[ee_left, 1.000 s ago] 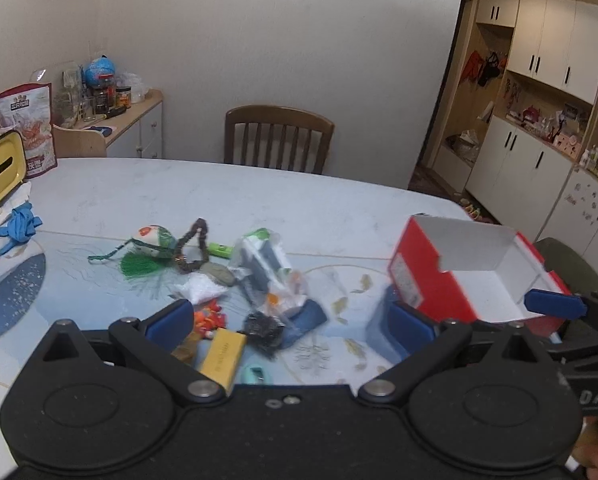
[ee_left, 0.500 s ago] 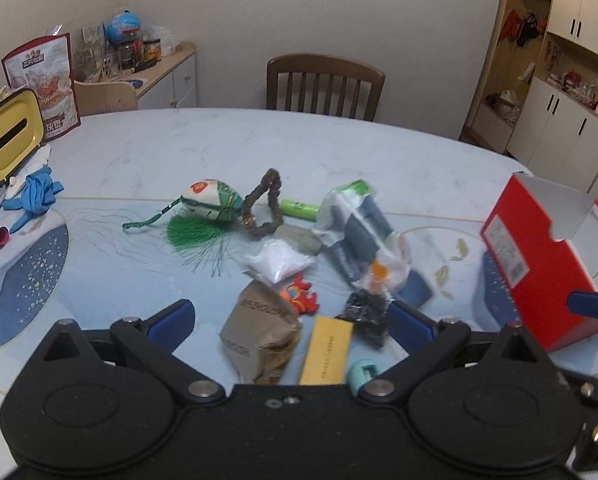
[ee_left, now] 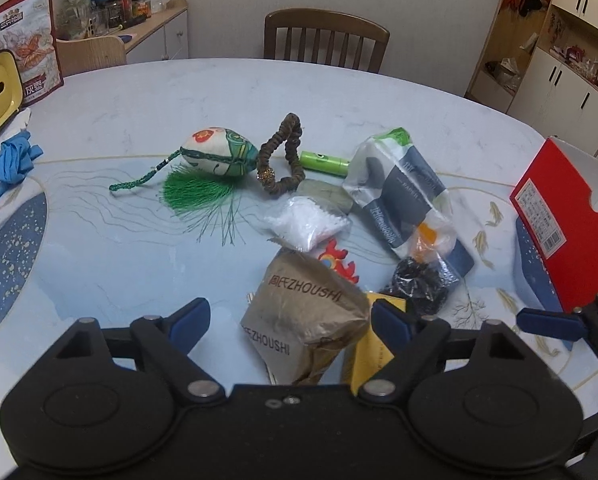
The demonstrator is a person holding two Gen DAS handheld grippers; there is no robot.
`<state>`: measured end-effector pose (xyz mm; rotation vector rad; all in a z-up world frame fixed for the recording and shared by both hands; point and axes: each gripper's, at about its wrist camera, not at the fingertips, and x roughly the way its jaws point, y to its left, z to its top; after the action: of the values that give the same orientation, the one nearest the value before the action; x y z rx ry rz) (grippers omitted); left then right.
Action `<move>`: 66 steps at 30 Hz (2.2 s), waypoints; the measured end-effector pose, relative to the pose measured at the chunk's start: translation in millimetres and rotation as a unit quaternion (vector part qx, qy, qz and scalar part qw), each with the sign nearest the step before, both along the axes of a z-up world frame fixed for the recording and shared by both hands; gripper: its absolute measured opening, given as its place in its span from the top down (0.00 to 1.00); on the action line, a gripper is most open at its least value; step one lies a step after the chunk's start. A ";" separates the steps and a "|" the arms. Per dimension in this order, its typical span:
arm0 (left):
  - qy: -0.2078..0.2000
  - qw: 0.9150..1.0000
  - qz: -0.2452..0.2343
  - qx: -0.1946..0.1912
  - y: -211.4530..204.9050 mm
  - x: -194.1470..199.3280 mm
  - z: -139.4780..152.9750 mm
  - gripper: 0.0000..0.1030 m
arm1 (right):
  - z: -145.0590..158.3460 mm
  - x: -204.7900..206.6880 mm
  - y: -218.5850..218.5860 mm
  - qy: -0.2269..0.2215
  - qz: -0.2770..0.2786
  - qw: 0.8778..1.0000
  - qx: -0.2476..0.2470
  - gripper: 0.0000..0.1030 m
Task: Organize objects
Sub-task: 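Reach both tools toward the cluttered items on the table, then grasp the teal sharpener with the right tool while the left tool grasps the brown ZHOUSHI bag, then carry the sharpener and the brown bag with both tools into the red box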
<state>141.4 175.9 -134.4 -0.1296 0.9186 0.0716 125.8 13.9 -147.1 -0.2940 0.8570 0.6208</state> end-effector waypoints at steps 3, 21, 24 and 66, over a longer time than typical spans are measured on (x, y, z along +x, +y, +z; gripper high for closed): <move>0.005 1.000 -0.004 -0.009 4.7 5.1 -4.6 0.20 | -9.7 1.9 9.1 0.003 0.002 1.000 -0.015 0.16; 0.012 0.999 -0.023 -0.046 16.2 4.9 -14.4 0.40 | -23.8 12.4 27.2 0.038 -0.003 0.999 -0.026 0.59; 0.013 0.999 -0.021 -0.045 17.5 3.3 -13.7 0.41 | -22.5 12.5 28.6 0.044 -0.004 0.999 -0.022 0.67; -0.005 0.992 -0.088 -0.088 -68.4 5.1 87.7 0.43 | 108.4 18.0 -119.9 -0.006 -0.097 0.991 0.088 0.69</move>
<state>146.6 107.5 -46.7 -0.2117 0.9214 -0.1748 143.9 -106.0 -38.7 -0.0535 0.8032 0.5082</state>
